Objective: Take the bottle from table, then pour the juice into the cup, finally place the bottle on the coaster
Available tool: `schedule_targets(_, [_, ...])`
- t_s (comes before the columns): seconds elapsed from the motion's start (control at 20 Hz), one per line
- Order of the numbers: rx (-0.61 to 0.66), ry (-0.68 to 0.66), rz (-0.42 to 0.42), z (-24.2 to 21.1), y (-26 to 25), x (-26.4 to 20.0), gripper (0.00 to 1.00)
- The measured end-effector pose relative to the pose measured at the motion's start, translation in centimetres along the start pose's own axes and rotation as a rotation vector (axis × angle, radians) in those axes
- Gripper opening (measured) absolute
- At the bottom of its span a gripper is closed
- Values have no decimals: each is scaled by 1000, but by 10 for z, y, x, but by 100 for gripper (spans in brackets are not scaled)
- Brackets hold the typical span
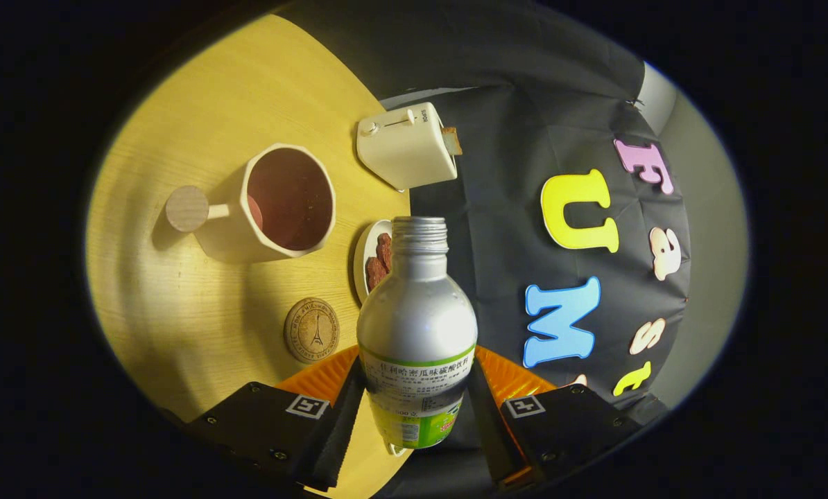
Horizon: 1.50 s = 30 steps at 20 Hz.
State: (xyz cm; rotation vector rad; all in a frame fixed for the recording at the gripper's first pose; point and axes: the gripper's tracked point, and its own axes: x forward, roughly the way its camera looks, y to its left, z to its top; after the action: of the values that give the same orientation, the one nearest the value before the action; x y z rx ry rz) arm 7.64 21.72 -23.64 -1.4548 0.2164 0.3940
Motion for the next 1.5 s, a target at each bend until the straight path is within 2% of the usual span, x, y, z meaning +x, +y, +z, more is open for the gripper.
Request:
schedule_targets(0.8, [-174, -51, -18, 4, -16, 4, 77])
schedule_targets(1.5, [-276, -89, -27, 10, -28, 9, 77])
